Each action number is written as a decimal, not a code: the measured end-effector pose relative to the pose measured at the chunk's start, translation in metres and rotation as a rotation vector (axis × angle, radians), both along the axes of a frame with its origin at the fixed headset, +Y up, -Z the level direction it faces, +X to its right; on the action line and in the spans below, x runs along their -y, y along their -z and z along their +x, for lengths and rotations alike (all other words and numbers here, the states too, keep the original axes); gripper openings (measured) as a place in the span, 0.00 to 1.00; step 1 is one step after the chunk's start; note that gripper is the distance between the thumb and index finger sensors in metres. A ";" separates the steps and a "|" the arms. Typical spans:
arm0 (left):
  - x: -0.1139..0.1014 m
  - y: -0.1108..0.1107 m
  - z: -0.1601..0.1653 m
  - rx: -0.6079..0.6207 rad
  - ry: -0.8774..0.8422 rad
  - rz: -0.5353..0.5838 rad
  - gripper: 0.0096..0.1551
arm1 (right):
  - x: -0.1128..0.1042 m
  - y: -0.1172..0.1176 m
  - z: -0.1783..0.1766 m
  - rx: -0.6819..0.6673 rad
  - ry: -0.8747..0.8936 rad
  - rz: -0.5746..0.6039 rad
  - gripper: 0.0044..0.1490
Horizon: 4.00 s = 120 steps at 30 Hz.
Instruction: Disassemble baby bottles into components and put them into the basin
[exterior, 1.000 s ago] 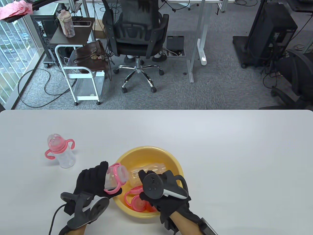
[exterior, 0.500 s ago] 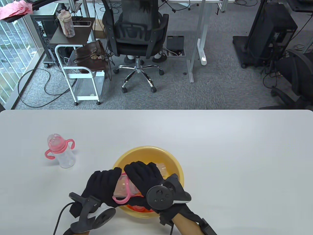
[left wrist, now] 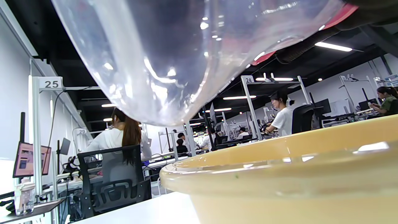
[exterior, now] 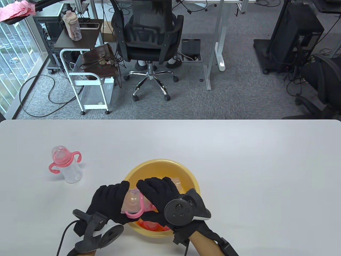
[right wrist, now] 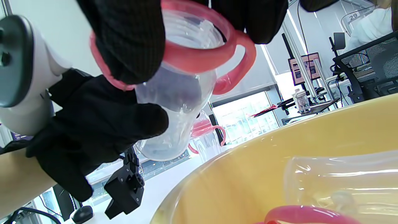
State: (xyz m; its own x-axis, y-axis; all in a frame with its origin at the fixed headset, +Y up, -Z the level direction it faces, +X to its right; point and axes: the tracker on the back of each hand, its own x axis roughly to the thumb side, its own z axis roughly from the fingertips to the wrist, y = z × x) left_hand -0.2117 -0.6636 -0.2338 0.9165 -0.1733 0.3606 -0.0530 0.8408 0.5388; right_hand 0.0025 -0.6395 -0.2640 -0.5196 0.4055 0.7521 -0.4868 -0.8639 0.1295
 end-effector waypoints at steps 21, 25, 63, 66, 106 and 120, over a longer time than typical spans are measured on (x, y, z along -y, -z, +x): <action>0.007 0.018 -0.039 -0.226 -0.025 -0.036 0.65 | 0.014 0.017 0.007 0.337 -0.308 -0.317 0.57; 0.008 0.019 -0.039 -0.226 -0.031 -0.033 0.65 | 0.022 0.021 -0.003 0.369 -0.422 -0.370 0.57; 0.002 0.016 -0.045 -0.241 -0.083 -0.008 0.65 | 0.053 0.036 -0.059 0.460 -0.702 -0.389 0.55; 0.002 0.016 -0.044 -0.239 -0.077 -0.016 0.65 | 0.043 0.034 -0.044 0.461 -0.627 -0.353 0.54; -0.016 0.099 0.100 -0.219 0.384 -0.398 0.62 | 0.033 0.003 0.120 0.578 -0.151 0.039 0.51; 0.012 0.122 0.144 -0.232 0.557 -0.465 0.59 | 0.032 0.004 0.125 0.591 -0.104 0.026 0.50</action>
